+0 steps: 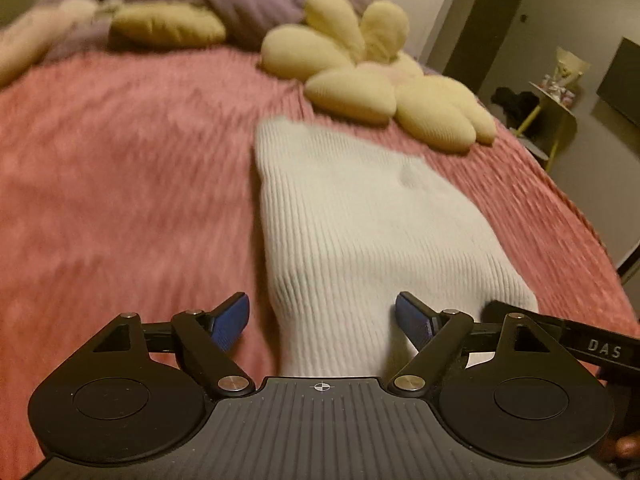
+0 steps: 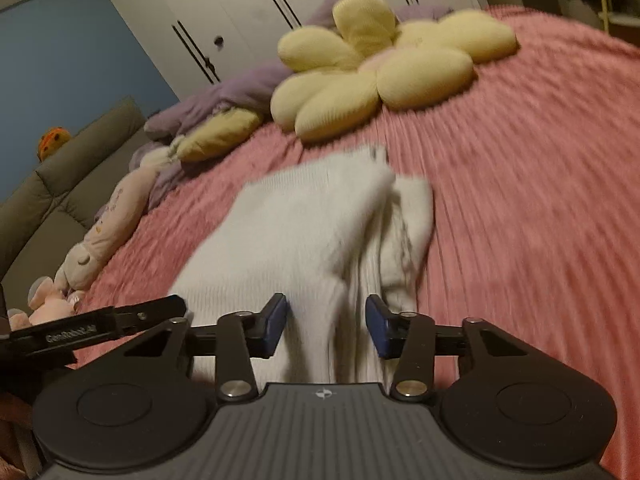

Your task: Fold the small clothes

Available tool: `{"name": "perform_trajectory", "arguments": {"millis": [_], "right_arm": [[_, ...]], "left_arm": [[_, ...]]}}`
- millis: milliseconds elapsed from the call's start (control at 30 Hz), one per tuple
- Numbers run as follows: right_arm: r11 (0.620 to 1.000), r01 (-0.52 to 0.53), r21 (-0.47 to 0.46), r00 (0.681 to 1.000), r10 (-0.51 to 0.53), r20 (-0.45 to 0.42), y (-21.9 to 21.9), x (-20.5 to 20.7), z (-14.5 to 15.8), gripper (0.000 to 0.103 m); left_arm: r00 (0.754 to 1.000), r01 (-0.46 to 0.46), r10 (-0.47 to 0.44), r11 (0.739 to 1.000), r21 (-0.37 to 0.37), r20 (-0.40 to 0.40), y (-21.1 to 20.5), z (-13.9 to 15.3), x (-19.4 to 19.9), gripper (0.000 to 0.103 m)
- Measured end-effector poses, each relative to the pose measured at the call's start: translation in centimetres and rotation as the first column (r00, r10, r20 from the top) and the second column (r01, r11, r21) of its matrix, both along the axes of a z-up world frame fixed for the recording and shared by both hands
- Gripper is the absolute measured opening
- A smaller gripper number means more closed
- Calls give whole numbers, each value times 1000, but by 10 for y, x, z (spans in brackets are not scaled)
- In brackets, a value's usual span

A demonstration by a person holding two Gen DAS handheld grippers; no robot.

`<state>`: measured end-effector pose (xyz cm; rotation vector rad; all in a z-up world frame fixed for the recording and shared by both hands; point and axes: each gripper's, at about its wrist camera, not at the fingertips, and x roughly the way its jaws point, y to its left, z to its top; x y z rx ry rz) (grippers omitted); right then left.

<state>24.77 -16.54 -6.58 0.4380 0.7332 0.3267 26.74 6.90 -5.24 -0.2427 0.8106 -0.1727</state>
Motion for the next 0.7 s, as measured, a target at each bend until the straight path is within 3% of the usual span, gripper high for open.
{"name": "perform_trajectory", "arguments": {"millis": [100,133,267,333,367,433,467,567,700], "right_arm": [[997,-48,-63,999,49,7,11,5,2,21],[995,-57,-83,998,57,0,15,6,2,12],[992,-29,-120,993,43,112,10,-8,20,10],[984,18,-177,994,1,108,7,-11,18,11],[972,27,-235,998,-13,65,8,-8,11,13],[957,17,-289,1000,-18,1,8,-4,-1,27],[961,43,-273,999,-39,21,5,-8,1,31],[956,117,-270,989,-87,120,5,-15,21,32],[925,102,-366,966,-5,259,31,-8,43,32]], "left_arm": [[999,-11,11,1000,-6,-35,-1,-3,0,85],[999,-14,14,1000,-1,-33,-1,-2,-1,85],[999,-45,45,999,14,6,7,6,-5,86],[997,-72,72,997,20,-12,13,3,-2,87],[996,-89,89,996,19,-25,16,1,0,87],[992,-122,122,992,-2,-33,23,2,0,89],[991,-134,133,991,-4,-21,25,5,0,89],[988,-148,146,988,42,48,19,16,4,89],[986,-150,145,988,49,80,7,23,22,93]]}}
